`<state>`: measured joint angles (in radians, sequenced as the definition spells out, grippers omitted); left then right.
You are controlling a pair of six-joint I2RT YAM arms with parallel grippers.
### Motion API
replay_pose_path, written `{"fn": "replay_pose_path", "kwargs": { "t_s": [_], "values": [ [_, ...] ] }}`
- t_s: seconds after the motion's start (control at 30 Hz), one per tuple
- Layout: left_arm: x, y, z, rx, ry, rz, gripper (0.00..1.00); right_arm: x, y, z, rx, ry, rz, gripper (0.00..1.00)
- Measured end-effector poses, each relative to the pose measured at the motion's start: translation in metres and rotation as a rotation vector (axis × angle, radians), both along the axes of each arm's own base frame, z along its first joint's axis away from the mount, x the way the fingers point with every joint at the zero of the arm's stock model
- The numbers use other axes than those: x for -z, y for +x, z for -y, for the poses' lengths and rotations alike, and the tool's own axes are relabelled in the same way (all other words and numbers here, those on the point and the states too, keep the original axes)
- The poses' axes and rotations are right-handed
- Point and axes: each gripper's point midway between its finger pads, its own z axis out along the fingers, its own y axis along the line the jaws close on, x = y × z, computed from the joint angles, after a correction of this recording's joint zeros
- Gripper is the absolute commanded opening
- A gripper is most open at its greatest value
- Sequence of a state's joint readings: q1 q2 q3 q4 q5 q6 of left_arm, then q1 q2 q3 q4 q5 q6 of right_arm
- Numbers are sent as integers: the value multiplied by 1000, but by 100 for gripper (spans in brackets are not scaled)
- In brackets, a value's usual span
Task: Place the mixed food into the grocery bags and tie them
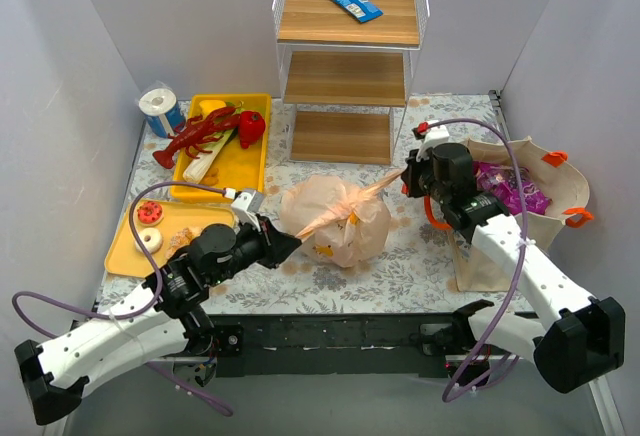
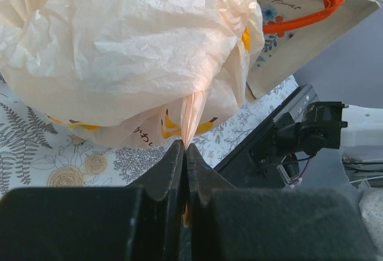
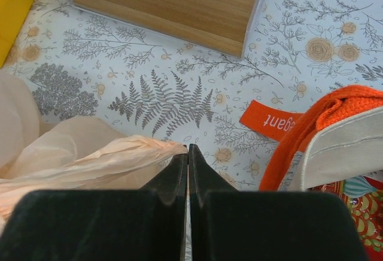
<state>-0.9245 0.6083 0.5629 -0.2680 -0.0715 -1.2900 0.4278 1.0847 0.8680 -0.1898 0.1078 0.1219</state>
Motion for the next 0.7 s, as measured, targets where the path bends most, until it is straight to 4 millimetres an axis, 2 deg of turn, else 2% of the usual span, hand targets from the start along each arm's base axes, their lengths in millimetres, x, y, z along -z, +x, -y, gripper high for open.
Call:
{"fn": "replay_pose_path", "kwargs": {
  "t_s": [0.07, 0.13, 0.2, 0.27, 0.3, 0.37, 0.47, 0.6, 0.63, 0.67, 0.7],
  "values": [
    [-4, -2, 0, 12, -8, 12, 0, 2, 2, 4, 7, -1, -7, 1],
    [-6, -5, -1, 26, -10, 21, 0, 1, 9, 18, 50, -29, 10, 1],
    [-4, -12, -7, 40, 3, 18, 0, -6, 26, 60, 197, -71, 47, 1],
    [-5, -16, -11, 50, 3, 27, 0, -18, 36, 94, 306, -80, 78, 1],
    [-6, -18, -11, 59, 2, 30, 0, -24, 39, 103, 332, -78, 91, 1],
    [-4, -21, -11, 74, 8, 27, 0, -38, 43, 110, 349, -70, 119, 1],
    [0, -22, -9, 90, 24, 18, 0, -52, 44, 104, 311, -47, 145, 1],
    [10, -23, -4, 115, 55, -10, 0, -62, 32, 65, 120, 86, 145, 3],
    [14, -24, -3, 123, 66, -19, 0, -66, 25, 52, 65, 142, 148, 9],
    [17, -24, -1, 129, 76, -29, 0, -66, 17, 41, 15, 192, 145, 20],
    [20, -24, 0, 135, 85, -36, 0, -65, 8, 30, -28, 237, 136, 25]
  ]
}}
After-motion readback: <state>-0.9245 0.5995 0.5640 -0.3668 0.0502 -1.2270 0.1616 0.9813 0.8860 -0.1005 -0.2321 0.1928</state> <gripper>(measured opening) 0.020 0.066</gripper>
